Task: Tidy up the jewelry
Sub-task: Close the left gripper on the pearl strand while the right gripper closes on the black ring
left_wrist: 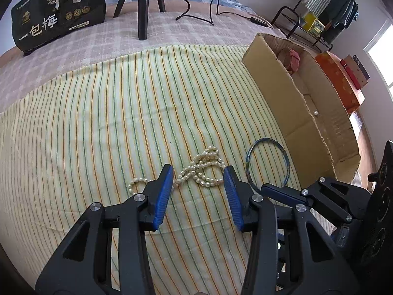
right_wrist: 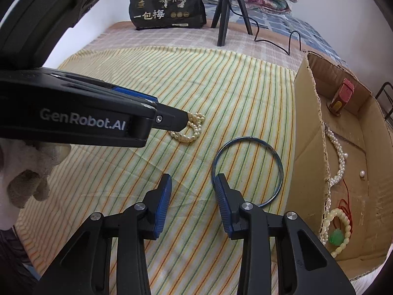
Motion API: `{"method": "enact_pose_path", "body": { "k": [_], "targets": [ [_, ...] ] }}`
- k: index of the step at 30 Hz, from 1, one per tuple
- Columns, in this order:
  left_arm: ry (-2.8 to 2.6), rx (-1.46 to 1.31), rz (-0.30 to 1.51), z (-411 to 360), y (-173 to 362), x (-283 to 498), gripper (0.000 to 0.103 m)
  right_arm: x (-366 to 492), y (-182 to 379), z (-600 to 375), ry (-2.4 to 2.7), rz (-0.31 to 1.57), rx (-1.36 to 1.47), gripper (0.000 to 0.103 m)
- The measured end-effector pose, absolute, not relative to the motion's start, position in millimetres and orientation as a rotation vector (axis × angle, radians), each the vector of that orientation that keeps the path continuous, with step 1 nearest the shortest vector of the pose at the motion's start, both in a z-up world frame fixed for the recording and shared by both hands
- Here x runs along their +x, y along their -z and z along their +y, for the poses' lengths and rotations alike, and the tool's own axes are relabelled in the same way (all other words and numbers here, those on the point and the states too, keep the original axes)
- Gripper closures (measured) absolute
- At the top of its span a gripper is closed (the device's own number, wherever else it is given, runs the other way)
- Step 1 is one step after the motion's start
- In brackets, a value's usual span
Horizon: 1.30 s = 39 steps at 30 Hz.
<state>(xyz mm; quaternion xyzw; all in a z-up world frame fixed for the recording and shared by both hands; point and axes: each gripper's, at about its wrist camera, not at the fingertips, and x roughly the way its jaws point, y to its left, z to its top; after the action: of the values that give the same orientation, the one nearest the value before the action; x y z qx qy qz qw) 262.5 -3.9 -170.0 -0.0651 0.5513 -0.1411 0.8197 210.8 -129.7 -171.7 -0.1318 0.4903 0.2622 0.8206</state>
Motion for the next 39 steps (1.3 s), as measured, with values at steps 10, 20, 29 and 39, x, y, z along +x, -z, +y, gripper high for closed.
{"method": "enact_pose_path", "body": {
  "k": [10,20,29,39],
  "targets": [
    [0.32,-0.122,1.191,-13.8,181.8,269.6,0.06,216.4,175.1,-128.2,-0.56,1.05,-0.256,0.071],
    [0.292,-0.071,1.177,-19.9,187.8,275.2,0.073,218.4,176.8,-128.7,-0.571,1.055,-0.245,0.073],
    [0.243,-0.049,1.166,-14.0,191.3,277.5,0.095,220.4,182.5,-127.4,-0.583,1.074,-0.244,0.083],
    [0.245,-0.075,1.168,-8.7,189.8,276.4,0.097,217.5,171.1,-131.4,-0.555,1.036,-0.245,0.086]
  ]
}}
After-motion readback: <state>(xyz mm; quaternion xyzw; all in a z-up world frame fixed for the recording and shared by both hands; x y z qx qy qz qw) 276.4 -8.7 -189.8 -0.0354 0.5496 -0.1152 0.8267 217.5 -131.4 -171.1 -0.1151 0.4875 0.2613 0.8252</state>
